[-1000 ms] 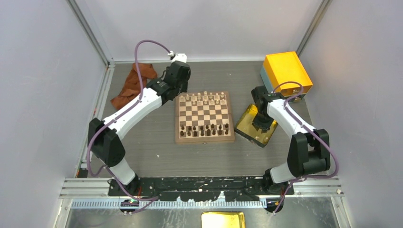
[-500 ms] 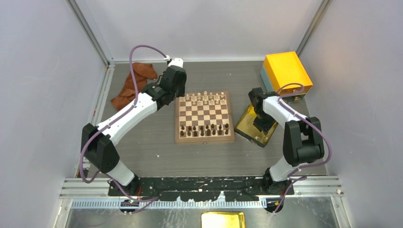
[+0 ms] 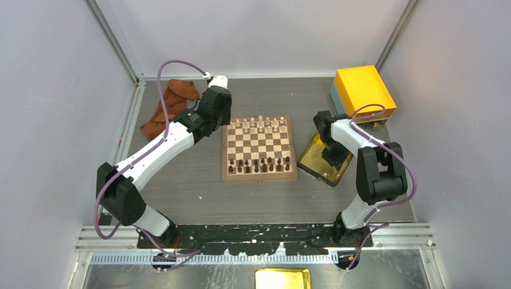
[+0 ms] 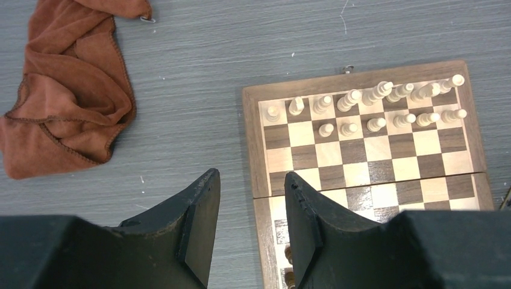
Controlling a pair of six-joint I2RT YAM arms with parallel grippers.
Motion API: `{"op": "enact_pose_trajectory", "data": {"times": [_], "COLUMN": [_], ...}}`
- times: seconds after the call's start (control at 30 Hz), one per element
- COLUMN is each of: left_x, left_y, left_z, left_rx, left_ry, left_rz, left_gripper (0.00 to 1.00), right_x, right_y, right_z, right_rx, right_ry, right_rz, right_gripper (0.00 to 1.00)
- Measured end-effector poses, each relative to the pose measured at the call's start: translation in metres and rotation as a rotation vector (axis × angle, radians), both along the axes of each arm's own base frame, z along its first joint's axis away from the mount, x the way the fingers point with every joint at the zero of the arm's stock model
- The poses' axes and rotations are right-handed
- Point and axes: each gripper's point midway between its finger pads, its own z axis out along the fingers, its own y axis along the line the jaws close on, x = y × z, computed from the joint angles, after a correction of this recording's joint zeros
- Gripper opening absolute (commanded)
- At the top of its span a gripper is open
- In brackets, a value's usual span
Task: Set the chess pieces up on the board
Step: Pick up the chess piece from the storage box.
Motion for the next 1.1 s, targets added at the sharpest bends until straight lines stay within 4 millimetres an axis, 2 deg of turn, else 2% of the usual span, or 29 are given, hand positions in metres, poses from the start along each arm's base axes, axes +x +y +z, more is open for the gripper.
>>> {"op": "enact_pose_trajectory", "data": {"times": [0.3,0.57,0.8,1.1], "left_x": [-0.002,-0.006,-0.007,-0.008], "left_y": [0.005,0.010,0.011,0.013], "left_z": [-0.002,0.003,0.005,0.002], "left_rx": [0.028,0.026,0.024,0.035], "left_ry": [0.001,-0.014,-0.018,-0.014], "left_rz": [-0.001,0.004,0.004,0.007], "left_gripper": [0.46,0.46,0.46,0.46], "right_x": [-0.008,-0.014,-0.015,-0.028], "right_y": [-0.004,-0.004,-0.004,-0.006], "right_z": [0.002,-0.010,-0.010,-0.013], "right_rx": [-0.025,-0.038,-0.041,-0.052], "right_ry": [0.031,0.077,0.075,0.113], "right_rz": [-0.033,-0.067,-0.083,-0.094], "right_gripper": [0.39,0.39,0.39,0.39]}}
